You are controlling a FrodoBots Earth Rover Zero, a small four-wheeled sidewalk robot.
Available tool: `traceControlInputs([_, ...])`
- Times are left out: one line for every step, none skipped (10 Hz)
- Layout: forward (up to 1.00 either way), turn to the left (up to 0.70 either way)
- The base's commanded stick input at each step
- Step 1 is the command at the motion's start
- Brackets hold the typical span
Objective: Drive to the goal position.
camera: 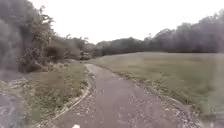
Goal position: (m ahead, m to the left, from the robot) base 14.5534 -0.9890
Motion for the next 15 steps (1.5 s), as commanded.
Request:
traceControlInputs([1.00,0.19])
traceControlInputs([1.00,0.14])
traceControlInputs([1.00,0.03])
traceControlInputs([1.00,0.01])
traceControlInputs([1.00,0.00])
traceControlInputs([1.00,0.00])
traceControlInputs([1.00,0.02])
traceControlInputs([1.00,0.09])
traceControlInputs([1.00,0.12])
traceControlInputs([1.00,0.11])
traceControlInputs([1.00,0.06])
traceControlInputs([1.00,0.05])
traceControlInputs([1.00,0.11])
traceControlInputs([1.00,0.17])
traceControlInputs([1.00,0.08])
